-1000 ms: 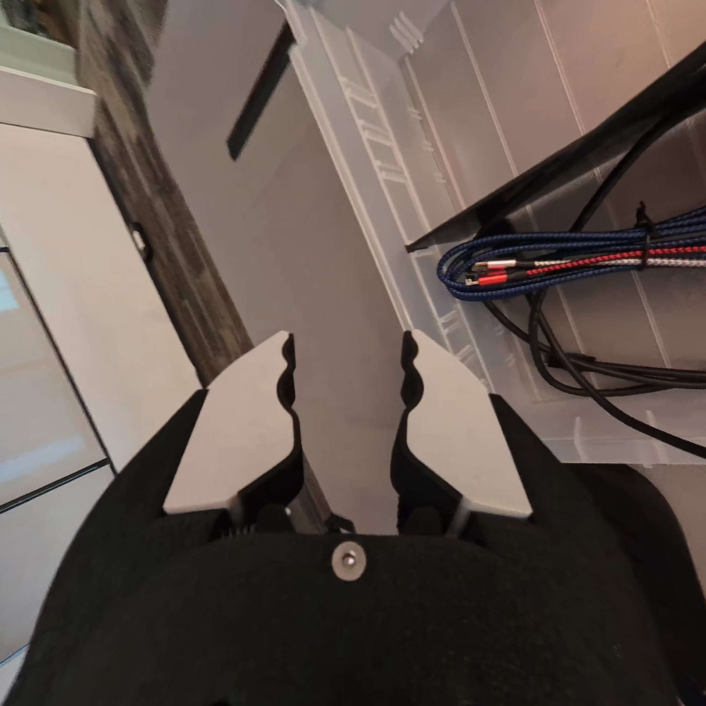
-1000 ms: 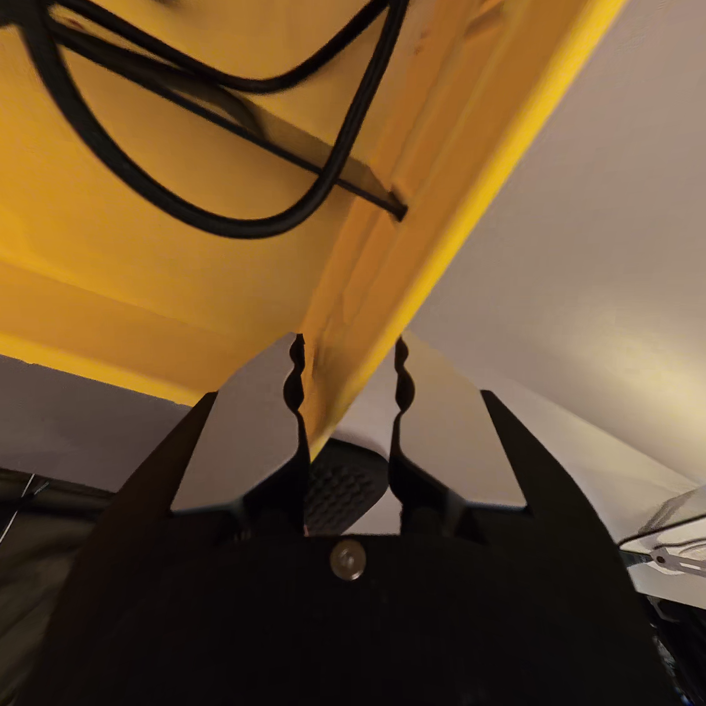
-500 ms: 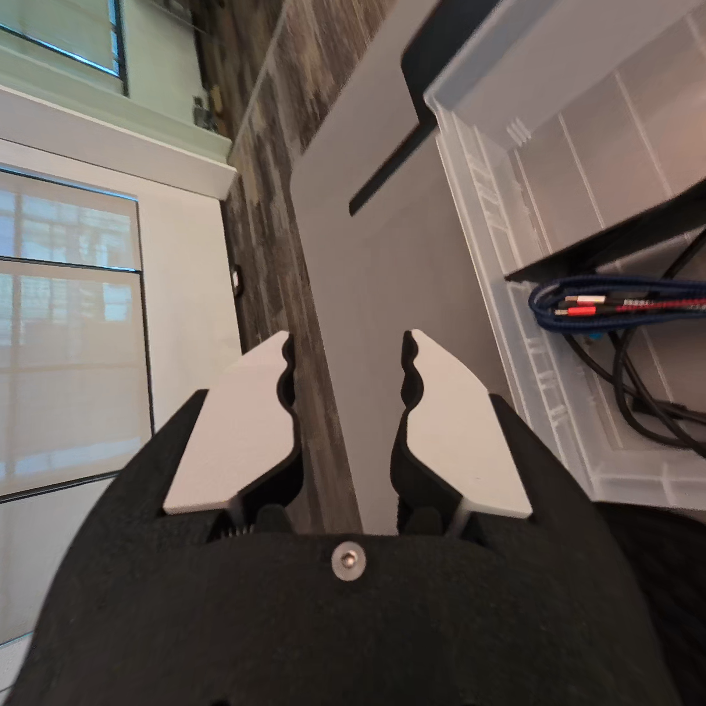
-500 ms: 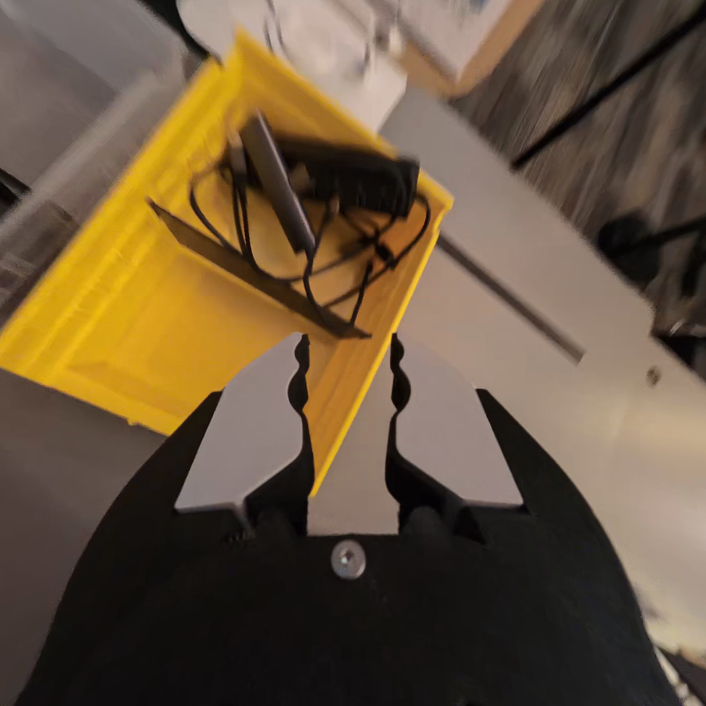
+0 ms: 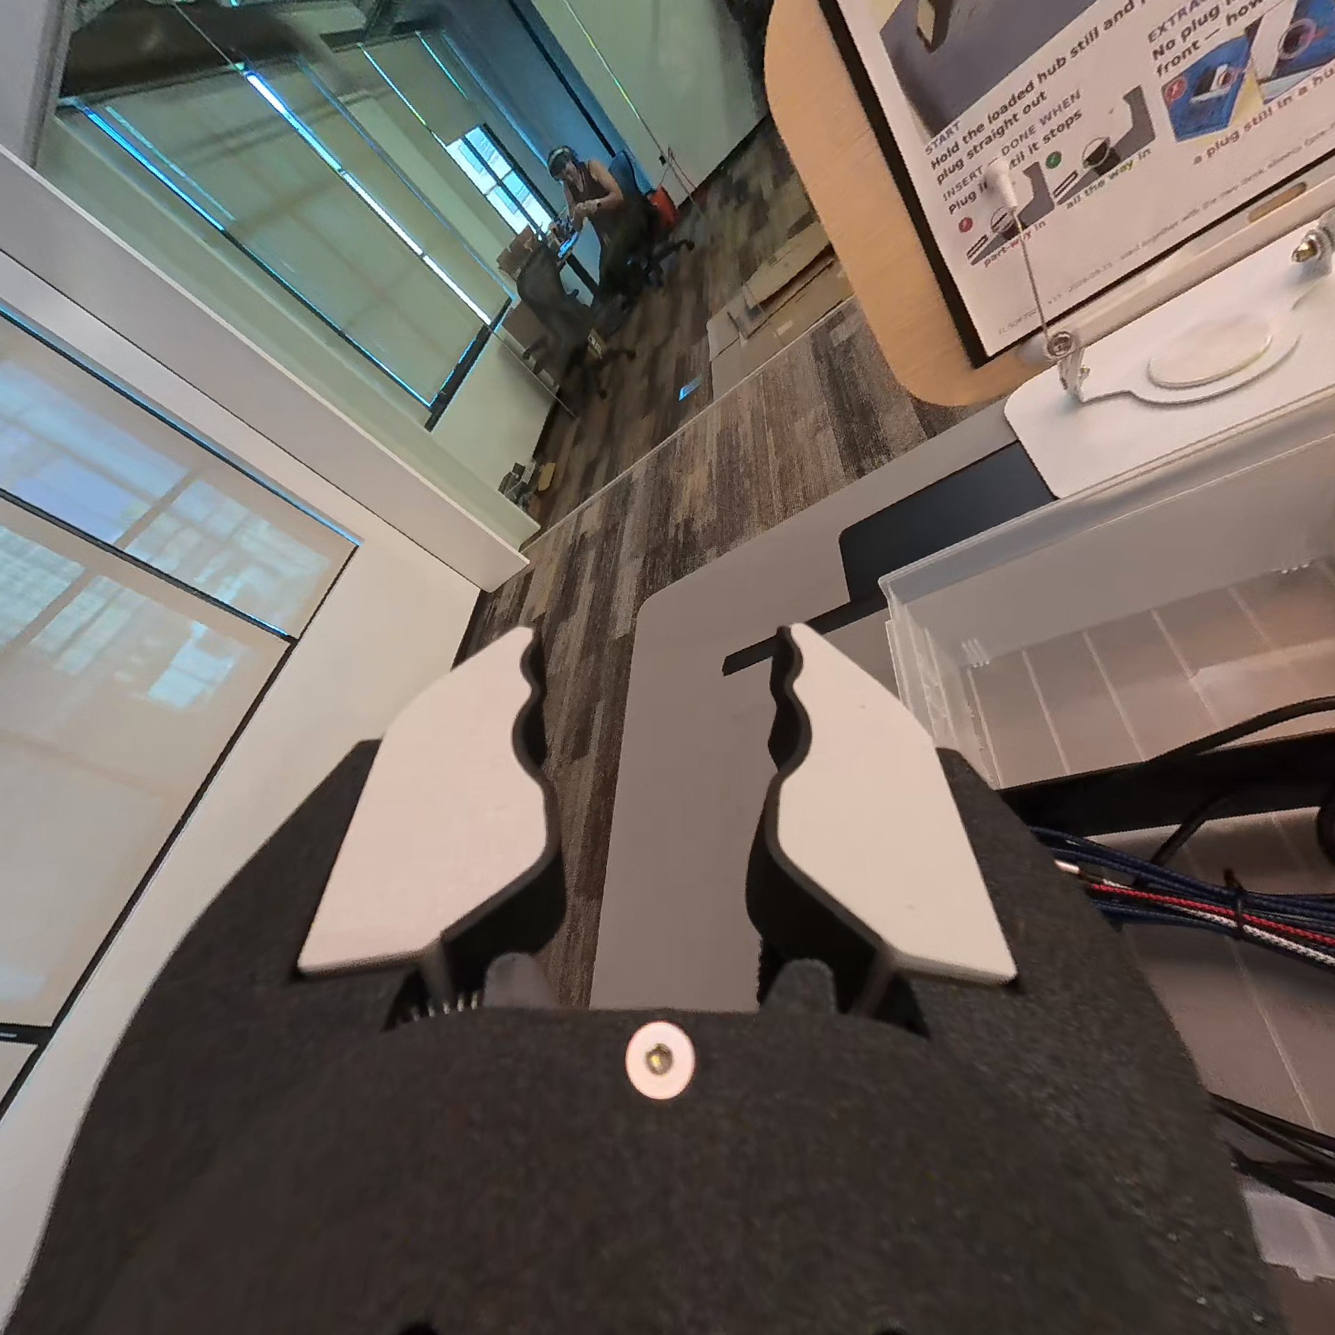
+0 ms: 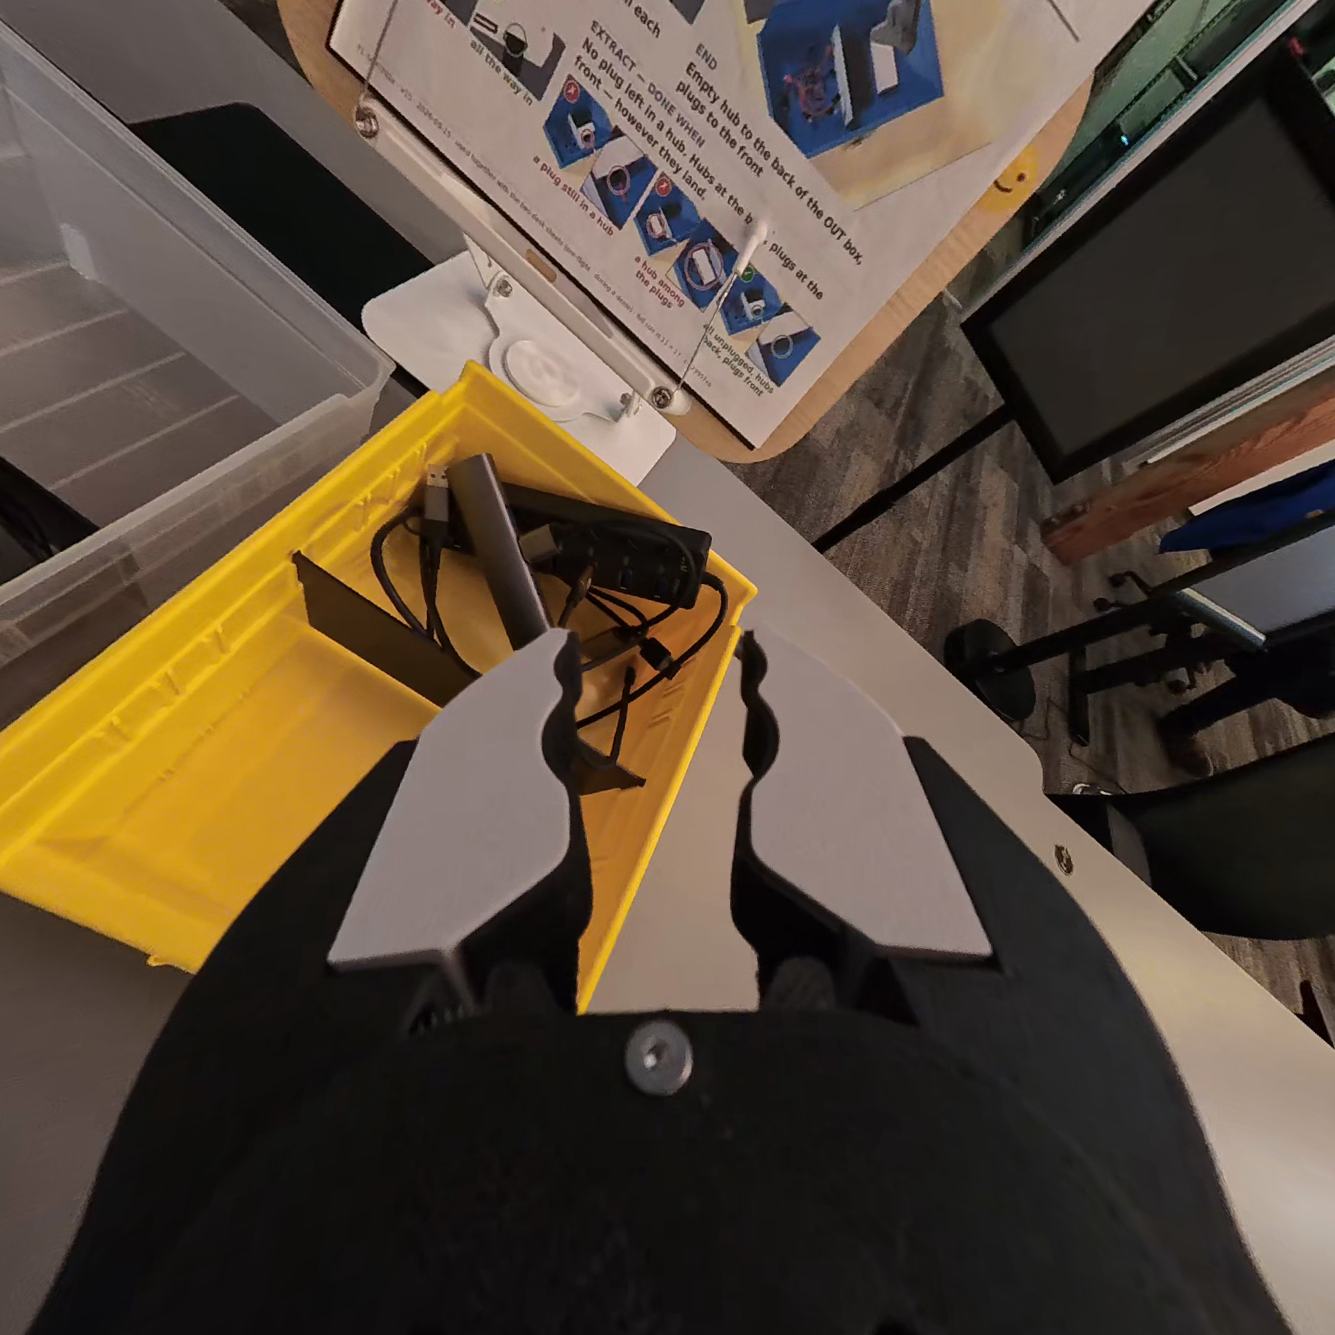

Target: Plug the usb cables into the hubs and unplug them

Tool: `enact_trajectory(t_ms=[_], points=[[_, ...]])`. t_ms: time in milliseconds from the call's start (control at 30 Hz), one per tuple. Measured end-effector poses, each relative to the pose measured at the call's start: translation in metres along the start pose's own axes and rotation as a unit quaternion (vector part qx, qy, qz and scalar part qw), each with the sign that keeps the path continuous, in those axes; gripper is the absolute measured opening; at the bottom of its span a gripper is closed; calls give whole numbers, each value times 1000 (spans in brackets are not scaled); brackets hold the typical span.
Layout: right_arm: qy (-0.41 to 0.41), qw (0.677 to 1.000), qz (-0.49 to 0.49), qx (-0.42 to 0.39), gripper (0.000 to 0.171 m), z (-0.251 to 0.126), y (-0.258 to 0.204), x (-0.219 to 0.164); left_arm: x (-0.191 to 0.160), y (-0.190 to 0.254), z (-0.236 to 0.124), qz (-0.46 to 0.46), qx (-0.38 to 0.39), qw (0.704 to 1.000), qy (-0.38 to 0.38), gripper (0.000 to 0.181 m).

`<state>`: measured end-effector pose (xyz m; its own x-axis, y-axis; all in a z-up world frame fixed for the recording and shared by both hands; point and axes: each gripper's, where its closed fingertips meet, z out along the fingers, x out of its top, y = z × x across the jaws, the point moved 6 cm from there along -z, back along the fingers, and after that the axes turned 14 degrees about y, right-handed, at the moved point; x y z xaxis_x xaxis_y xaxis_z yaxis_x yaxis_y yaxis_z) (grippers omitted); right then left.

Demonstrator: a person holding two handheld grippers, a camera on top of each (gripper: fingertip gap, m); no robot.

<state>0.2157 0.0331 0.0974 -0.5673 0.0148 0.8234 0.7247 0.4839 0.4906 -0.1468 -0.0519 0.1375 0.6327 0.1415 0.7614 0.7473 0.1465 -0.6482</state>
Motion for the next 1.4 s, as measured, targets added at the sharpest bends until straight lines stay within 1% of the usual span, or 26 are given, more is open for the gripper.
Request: enact_trajectory(t_ms=[133, 200, 267, 400, 467, 500, 533, 567, 600, 700, 767, 800, 833, 867, 900, 967, 1000, 1067, 1200, 1300, 1400], points=[[1, 1000, 30, 10, 43, 2, -3, 0, -5, 6, 3, -6, -29, 999, -16, 62], [6, 999, 48, 25, 43, 2, -9, 2, -7, 6, 4, -3, -33, 999, -21, 62], [17, 995, 76, 58, 43, 2, -19, 7, -8, 7, 3, -6, -42, 999, -23, 62], [38, 978, 140, 148, 43, 5, -48, 18, -7, 6, 3, -17, -49, 998, -18, 61], [43, 964, 167, 203, 39, 9, -70, 22, -8, 6, 3, -19, -53, 998, -19, 61], [41, 950, 179, 253, 33, 11, -87, 24, -8, 6, 3, -21, -55, 998, -19, 61], [35, 930, 185, 315, 26, 12, -106, 24, -8, 6, 3, -24, -57, 998, -18, 61], [23, 912, 195, 360, 21, 14, -122, 24, -8, 5, 3, -26, -58, 998, -17, 61], [8, 904, 203, 376, 19, 18, -131, 23, -8, 4, 2, -28, -60, 998, -15, 61], [6, 913, 205, 353, 10, 30, -138, 21, -8, 2, 0, -37, -68, 997, -13, 61], [-8, 912, 231, 340, 10, 41, -137, 18, -8, -2, -2, -44, -67, 997, -9, 61], [-33, 908, 249, 336, 12, 48, -138, 14, -8, -4, -3, -48, -66, 997, -6, 61], [-70, 900, 267, 339, 18, 56, -141, 8, -8, -6, -4, -53, -67, 996, -3, 60], [-102, 889, 277, 350, 19, 63, -145, 5, -7, -6, -4, -55, -69, 996, -1, 60], [-126, 886, 280, 349, 19, 71, -147, 2, -7, -6, -5, -56, -72, 996, 0, 61], [-172, 893, 271, 317, 19, 86, -148, -4, -8, -6, -6, -57, -79, 995, 1, 61], [-195, 891, 265, 313, 19, 90, -152, -4, -8, -6, -7, -59, -82, 995, 1, 61], [-240, 896, 236, 289, 19, 98, -158, -6, -7, -7, -8, -64, -85, 994, 5, 61], [-301, 896, 216, 243, 17, 116, -169, -8, -4, -7, -12, -69, -95, 993, 16, 61], [-325, 904, 192, 199, 18, 129, -174, -4, 0, -4, -16, -66, -104, 992, 24, 61], [-331, 910, 188, 166, 18, 145, -177, 2, 2, -4, -19, -68, -109, 991, 33, 60]])
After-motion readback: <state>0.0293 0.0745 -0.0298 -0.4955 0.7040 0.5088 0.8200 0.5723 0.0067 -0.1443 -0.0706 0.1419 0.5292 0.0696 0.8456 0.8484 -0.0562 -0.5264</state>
